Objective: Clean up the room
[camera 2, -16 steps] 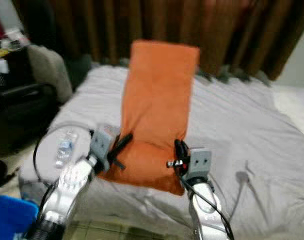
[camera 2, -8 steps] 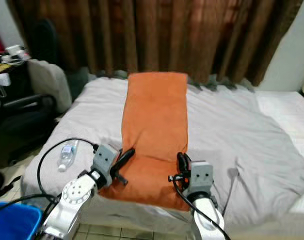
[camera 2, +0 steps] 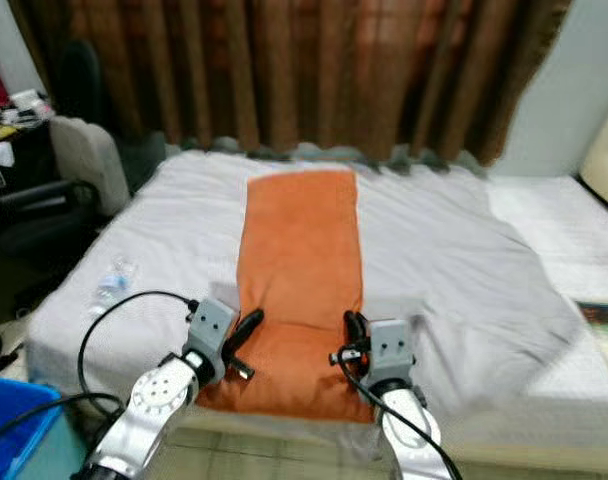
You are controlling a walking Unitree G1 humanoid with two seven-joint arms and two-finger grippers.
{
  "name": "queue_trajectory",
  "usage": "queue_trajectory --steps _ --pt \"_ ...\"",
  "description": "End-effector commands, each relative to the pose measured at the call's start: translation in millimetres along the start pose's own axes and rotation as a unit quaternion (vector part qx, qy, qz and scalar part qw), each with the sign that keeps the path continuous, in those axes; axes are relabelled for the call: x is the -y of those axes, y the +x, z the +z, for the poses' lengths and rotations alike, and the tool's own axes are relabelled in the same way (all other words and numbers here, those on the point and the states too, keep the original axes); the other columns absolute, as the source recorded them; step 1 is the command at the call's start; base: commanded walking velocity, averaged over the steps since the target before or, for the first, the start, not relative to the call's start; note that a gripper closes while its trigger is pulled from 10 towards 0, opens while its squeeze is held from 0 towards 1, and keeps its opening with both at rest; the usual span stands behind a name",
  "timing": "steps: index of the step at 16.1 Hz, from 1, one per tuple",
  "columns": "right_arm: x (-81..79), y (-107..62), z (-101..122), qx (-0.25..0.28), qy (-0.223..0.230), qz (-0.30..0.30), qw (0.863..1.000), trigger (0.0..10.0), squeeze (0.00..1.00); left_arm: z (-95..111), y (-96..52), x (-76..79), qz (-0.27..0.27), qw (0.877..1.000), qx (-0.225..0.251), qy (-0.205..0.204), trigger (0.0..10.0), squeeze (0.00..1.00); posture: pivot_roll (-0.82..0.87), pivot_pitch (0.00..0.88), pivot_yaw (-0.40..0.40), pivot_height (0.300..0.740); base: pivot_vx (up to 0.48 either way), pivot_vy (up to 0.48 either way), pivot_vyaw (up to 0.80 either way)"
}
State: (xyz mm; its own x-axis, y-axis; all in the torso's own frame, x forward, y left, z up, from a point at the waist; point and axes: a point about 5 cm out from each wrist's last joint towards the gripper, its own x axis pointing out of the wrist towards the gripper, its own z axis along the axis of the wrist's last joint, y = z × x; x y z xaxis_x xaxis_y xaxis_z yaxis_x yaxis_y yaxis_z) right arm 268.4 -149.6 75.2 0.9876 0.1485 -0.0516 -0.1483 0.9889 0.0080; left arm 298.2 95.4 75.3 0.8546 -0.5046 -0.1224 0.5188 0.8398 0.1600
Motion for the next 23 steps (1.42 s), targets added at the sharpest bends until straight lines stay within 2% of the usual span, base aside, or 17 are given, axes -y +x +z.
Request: queue_trajectory --steps 1,4,8,13,23 --pt "44.3 -12.3 0 -0.002 -0.015 -0.088 0.996 10.0 0.00 6 -9.6 -46.3 0.102 0.995 0.009 0.015 10.0 0.00 -0.05 0.000 -0.030 0.740 0.000 -0.439 0.00" --pt "43.4 -10.5 0 -0.001 -0.013 -0.079 0.997 10.0 0.00 4 -7.9 -49.2 0.096 0.995 0.005 0.028 10.0 0.00 -0.06 0.000 -0.030 0.740 0.000 -0.421 0.00" --pt "42.7 -2.9 2 0.004 -0.021 -0.063 0.998 10.0 0.00 2 -6.0 -56.6 0.134 0.991 -0.002 0.002 10.0 0.00 -0.05 0.000 -0.028 0.740 0.181 -0.412 -0.40" --pt "42.3 2.0 3 0.002 -0.019 -0.056 0.998 10.0 0.00 -1 -5.4 -56.7 0.134 0.991 -0.005 0.001 10.0 0.00 -0.05 0.000 -0.033 0.740 0.249 -0.406 0.00" --pt "40.2 0.2 -6 -0.012 -0.006 -0.047 0.999 10.0 0.00 -4 -5.6 -61.1 0.144 0.989 -0.013 0.005 10.0 0.00 -0.05 0.000 -0.031 0.740 0.277 -0.388 0.00"
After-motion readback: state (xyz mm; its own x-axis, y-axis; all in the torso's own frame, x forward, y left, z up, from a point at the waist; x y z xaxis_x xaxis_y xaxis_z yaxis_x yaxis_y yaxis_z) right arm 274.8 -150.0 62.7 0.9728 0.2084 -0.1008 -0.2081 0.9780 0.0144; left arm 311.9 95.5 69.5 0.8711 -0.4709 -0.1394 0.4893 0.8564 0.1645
